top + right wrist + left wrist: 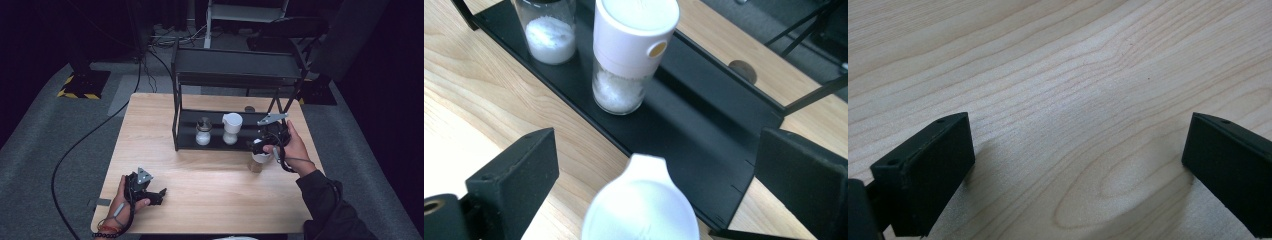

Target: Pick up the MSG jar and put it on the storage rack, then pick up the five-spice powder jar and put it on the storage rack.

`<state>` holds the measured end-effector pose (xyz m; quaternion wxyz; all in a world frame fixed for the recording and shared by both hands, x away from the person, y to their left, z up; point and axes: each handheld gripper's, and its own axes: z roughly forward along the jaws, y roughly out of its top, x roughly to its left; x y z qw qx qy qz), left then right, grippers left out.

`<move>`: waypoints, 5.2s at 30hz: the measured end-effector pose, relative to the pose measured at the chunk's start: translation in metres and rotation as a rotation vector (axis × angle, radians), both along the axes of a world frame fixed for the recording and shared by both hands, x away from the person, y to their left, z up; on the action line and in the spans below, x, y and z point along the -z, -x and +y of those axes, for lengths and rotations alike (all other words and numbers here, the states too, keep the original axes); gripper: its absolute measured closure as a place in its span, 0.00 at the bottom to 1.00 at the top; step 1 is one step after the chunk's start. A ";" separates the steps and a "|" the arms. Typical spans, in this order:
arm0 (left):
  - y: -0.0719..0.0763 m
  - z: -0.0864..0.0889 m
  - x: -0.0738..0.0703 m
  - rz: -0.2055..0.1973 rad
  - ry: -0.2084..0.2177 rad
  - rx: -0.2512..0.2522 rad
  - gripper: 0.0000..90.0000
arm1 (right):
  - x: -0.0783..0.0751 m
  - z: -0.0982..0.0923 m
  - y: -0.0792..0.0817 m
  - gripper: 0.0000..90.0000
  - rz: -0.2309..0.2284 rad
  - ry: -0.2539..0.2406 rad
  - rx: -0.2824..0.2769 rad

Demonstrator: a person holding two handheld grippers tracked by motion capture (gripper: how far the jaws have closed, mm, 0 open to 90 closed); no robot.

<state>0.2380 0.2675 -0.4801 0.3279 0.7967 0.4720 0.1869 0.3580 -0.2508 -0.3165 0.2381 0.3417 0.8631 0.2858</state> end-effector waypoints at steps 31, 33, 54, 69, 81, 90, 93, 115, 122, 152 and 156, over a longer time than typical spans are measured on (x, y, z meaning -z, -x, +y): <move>0.000 0.000 0.000 0.000 0.001 -0.001 0.01 | 0.054 -0.039 0.066 0.04 -0.108 -0.007 0.004; 0.000 0.000 0.000 0.000 0.001 -0.001 0.01 | 0.056 -0.039 0.068 0.04 -0.113 -0.009 0.008; 0.000 0.000 0.000 0.000 0.001 -0.001 0.01 | 0.111 -0.062 0.080 0.04 -0.072 0.038 0.003; 0.000 0.000 0.000 0.000 0.001 -0.001 0.01 | 0.141 -0.090 0.078 0.04 -0.040 0.006 0.017; 0.000 0.000 0.000 0.000 0.001 -0.001 0.01 | 0.155 -0.116 0.079 0.02 -0.026 -0.078 0.051; 0.000 0.000 0.000 0.000 0.001 -0.001 0.01 | 0.160 -0.138 0.069 0.01 0.050 -0.177 0.064; 0.000 0.000 0.000 0.000 0.001 -0.001 0.01 | 0.159 -0.143 0.066 0.00 0.074 -0.191 0.062; -0.001 0.001 0.000 0.002 0.001 0.005 0.00 | 0.159 -0.143 0.067 0.00 0.075 -0.193 0.066; -0.001 0.001 0.000 0.001 0.002 0.004 0.00 | 0.159 -0.143 0.067 0.00 0.074 -0.193 0.068; 0.000 0.000 0.000 0.000 0.001 0.002 0.01 | 0.129 -0.136 0.071 0.02 0.083 -0.135 0.100; 0.000 0.000 0.000 0.000 0.001 0.002 0.01 | 0.118 -0.133 0.073 0.02 0.079 -0.113 0.076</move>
